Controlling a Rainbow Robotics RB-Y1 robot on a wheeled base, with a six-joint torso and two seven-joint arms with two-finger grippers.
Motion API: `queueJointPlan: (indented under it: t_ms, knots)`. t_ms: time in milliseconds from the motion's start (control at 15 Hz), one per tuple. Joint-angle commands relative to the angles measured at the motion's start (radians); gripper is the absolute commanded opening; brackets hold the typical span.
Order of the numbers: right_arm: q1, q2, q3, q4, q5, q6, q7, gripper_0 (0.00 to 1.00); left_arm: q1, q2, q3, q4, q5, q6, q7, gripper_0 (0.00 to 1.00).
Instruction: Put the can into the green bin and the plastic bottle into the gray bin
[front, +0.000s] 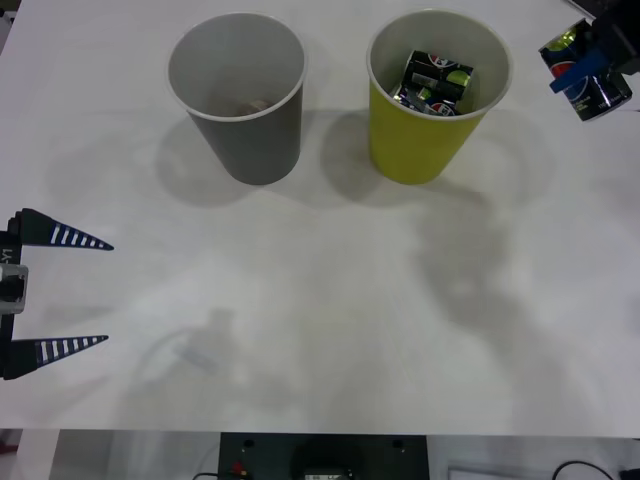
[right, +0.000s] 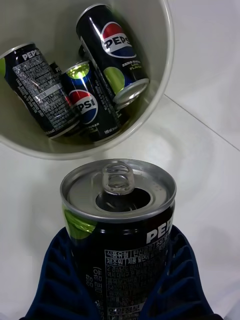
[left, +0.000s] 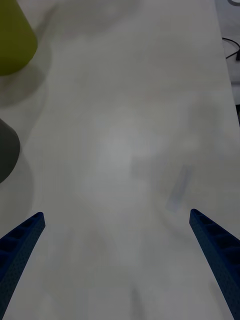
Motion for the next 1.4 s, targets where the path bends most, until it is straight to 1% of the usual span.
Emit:
queueJointPlan:
  t_ms: [67,133,200,333,533,733,867,933,1000,1067,1200,1333,1400]
  knots:
    - [-0.126,0.084,0.085,0.139,0.029,0.021,0.01,0.0,0.0,0.0,0.0,0.0,0.0,0.0,0.0,1.0]
    - [-0.175,0.127,0.114,0.209,0.036,0.041,0.029,0.0,0.0,0.0,0.0,0.0,0.0,0.0,0.0,1.0]
    - [-0.209,0.155,0.134,0.252,0.046,0.059,0.039,0.0,0.0,0.0,0.0,0.0,0.0,0.0,0.0,1.0]
    - [-0.256,0.219,0.139,0.334,0.067,0.1,0.039,0.0,0.0,0.0,0.0,0.0,0.0,0.0,0.0,1.0]
    - [-0.301,0.301,0.14,0.424,0.104,0.171,0.07,0.0,0.0,0.0,0.0,0.0,0.0,0.0,0.0,1.0]
    - [-0.324,0.353,0.162,0.452,0.138,0.214,0.07,0.0,0.0,0.0,0.0,0.0,0.0,0.0,0.0,1.0]
    - [-0.325,0.367,0.167,0.452,0.15,0.217,0.079,0.01,0.0,0.0,0.0,0.0,0.0,0.0,0.0,1.0]
    - [-0.327,0.368,0.167,0.452,0.15,0.215,0.092,0.12,0.0,0.0,0.0,0.0,0.0,0.0,0.0,1.0]
    - [-0.325,0.368,0.167,0.452,0.15,0.215,0.113,0.32,0.0,0.0,0.0,0.0,0.0,0.0,0.0,1.0]
    - [-0.325,0.364,0.167,0.452,0.15,0.211,0.139,0.64,0.0,0.0,0.0,0.0,0.0,0.0,0.0,1.0]
    - [-0.324,0.356,0.165,0.452,0.145,0.192,0.161,1.0,0.0,0.0,0.0,0.0,0.0,0.0,0.0,1.0]
    - [-0.325,0.339,0.162,0.452,0.129,0.174,0.164,1.0,0.0,0.0,0.0,0.0,0.0,0.0,0.0,1.0]
    - [-0.324,0.322,0.157,0.45,0.102,0.154,0.181,1.0,0.0,0.0,0.0,0.0,0.0,0.0,0.0,1.0]
